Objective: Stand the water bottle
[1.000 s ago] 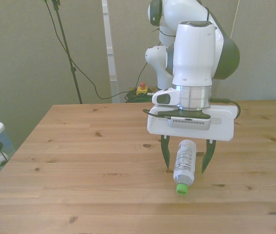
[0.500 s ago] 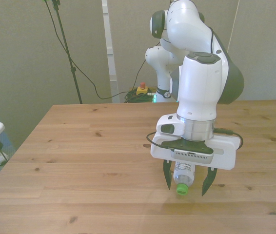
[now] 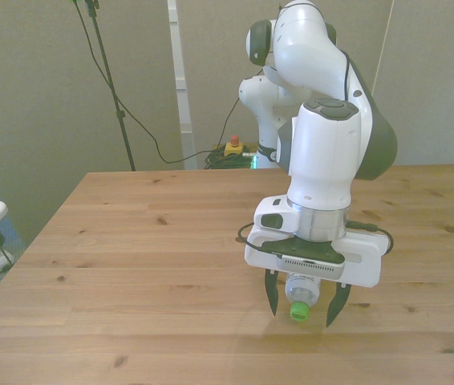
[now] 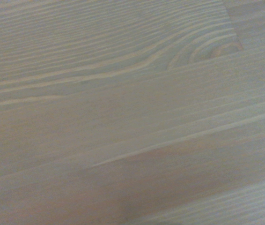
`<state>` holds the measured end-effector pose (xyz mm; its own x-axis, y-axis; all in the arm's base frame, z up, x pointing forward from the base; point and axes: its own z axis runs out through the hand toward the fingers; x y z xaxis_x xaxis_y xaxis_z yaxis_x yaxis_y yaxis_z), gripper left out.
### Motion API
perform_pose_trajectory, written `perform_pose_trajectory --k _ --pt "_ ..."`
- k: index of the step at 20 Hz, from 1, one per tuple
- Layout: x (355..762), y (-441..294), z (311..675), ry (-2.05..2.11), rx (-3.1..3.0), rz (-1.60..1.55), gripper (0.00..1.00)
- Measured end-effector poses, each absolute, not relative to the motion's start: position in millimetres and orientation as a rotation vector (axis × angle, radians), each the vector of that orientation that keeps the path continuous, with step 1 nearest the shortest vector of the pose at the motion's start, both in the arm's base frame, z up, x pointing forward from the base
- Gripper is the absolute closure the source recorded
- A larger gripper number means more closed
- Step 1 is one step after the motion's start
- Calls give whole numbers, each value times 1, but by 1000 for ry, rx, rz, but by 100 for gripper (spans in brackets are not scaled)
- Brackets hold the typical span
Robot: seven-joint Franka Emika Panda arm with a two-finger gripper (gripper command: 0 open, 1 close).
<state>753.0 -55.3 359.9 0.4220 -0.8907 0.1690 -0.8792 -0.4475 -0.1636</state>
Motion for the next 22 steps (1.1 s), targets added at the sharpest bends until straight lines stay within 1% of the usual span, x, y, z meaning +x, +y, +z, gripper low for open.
perform_pose_trajectory --k 22 --pt "753 -60 359 1655 -2582 -347 100"
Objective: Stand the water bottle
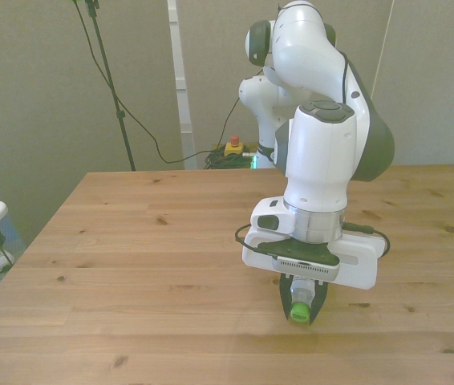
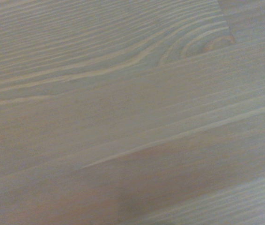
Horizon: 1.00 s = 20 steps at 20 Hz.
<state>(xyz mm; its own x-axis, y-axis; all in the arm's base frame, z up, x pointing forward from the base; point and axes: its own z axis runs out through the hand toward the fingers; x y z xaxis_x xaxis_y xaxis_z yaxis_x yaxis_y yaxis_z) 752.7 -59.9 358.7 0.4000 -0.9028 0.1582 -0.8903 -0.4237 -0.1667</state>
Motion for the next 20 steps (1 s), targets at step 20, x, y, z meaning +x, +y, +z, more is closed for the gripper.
perform_pose_trajectory --k 20 --pt "677 19 517 1405 -2518 -1001 100"
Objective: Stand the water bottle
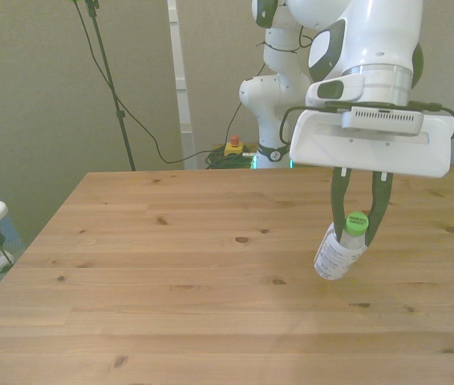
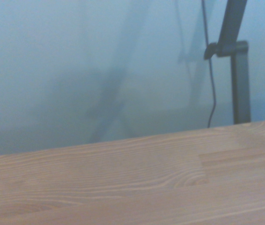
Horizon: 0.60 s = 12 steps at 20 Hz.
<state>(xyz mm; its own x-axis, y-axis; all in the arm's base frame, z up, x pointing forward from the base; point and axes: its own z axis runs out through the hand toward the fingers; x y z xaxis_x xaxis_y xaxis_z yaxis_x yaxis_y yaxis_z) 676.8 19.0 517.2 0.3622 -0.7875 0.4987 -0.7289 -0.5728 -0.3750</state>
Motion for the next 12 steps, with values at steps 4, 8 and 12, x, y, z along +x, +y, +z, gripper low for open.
perform_pose_trajectory --k 4,8,12 --pt "632 15 519 1371 -2484 -1173 100" --pt "587 -9 523 1402 -2429 -1302 100" --pt "576 -47 531 1467 -2367 -1394 100"
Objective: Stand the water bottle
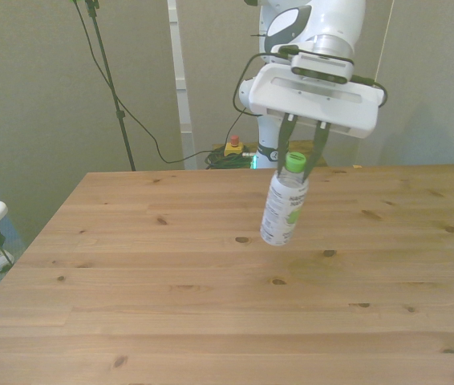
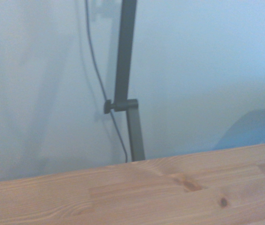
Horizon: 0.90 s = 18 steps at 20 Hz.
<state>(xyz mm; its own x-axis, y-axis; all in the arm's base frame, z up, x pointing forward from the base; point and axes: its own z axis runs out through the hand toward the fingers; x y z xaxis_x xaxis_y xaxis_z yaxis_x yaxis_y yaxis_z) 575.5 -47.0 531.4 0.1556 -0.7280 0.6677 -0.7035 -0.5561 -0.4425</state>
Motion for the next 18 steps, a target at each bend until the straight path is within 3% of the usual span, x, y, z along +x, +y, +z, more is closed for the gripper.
perform_pose_trajectory --k 10,18 --pt "593 -69 502 1481 -2179 -1529 100" --pt "640 -60 459 1451 -2151 -1526 100"
